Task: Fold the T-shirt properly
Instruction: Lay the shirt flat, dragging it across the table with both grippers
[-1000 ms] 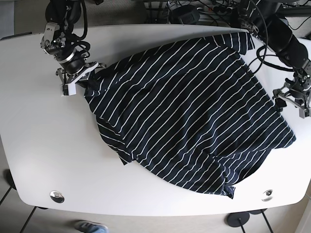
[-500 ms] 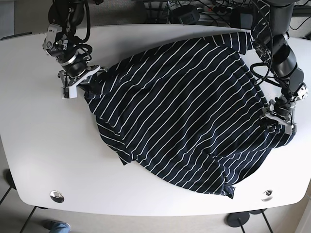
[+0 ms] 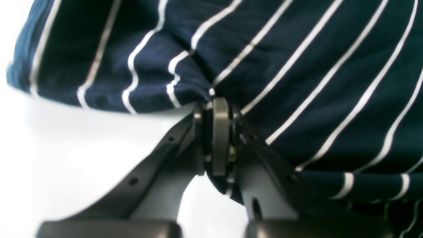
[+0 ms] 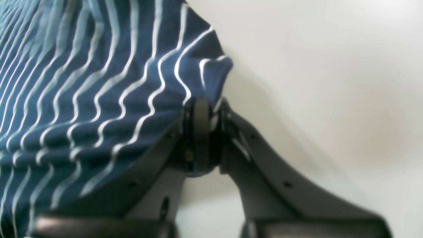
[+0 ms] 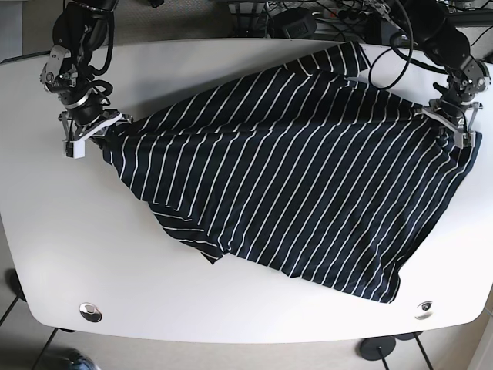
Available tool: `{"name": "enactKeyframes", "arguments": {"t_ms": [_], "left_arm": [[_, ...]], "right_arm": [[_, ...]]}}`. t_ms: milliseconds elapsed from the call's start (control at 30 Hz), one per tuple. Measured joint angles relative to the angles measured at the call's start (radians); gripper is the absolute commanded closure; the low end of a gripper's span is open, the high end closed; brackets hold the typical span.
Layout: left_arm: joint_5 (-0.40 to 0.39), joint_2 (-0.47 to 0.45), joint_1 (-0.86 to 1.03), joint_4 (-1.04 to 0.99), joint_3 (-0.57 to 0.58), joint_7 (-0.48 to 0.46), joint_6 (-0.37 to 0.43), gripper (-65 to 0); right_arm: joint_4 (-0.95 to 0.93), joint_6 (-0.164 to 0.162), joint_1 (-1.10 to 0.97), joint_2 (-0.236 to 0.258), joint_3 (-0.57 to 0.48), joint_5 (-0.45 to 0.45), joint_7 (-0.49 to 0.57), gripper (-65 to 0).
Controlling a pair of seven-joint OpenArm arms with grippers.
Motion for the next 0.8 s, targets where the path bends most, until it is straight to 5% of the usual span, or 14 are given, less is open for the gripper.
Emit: {"name": "enactKeyframes", "arguments": {"t_ms": [233,367,433,467,533,600,800], "left_arm": [[0.030,0.189,0.293,0.365,0.001,0.077,-0.001,0.0],[0.031,0.204,0.310,0.390,0.002,0.077,0.000,-1.2],[0.033,0.203,0.301,0.403,0.005,0.078,0.000,-15.4],[0.039,0.203,0.285,0.423,0.004,0.079,0.000,-29.9],[0.044,0.201,0.253,0.444,0.000,0.081,0.001,-45.8],[0.038,0.195,0.214,0.451,0.004,0.077,0.000,-46.8],[0.050,0.082,-0.031,0.348,0.005,0.080,0.001,-44.6]], "right_arm": [[0.000,0.002,0.020,0.066,-0.004,0.005,-0.051,-1.9],[0.000,0.005,0.026,0.074,-0.004,0.007,-0.045,-1.9],[0.000,0.005,0.026,0.074,-0.004,0.008,-0.045,-1.9],[0.000,0.005,0.028,0.072,-0.004,0.008,-0.044,-1.9],[0.000,0.010,0.028,0.071,-0.004,0.007,-0.045,-1.9],[0.000,0.039,0.028,0.070,-0.004,0.002,-0.044,-1.9],[0.000,0.044,0.028,0.066,-0.004,0.003,-0.044,-1.9]]}}
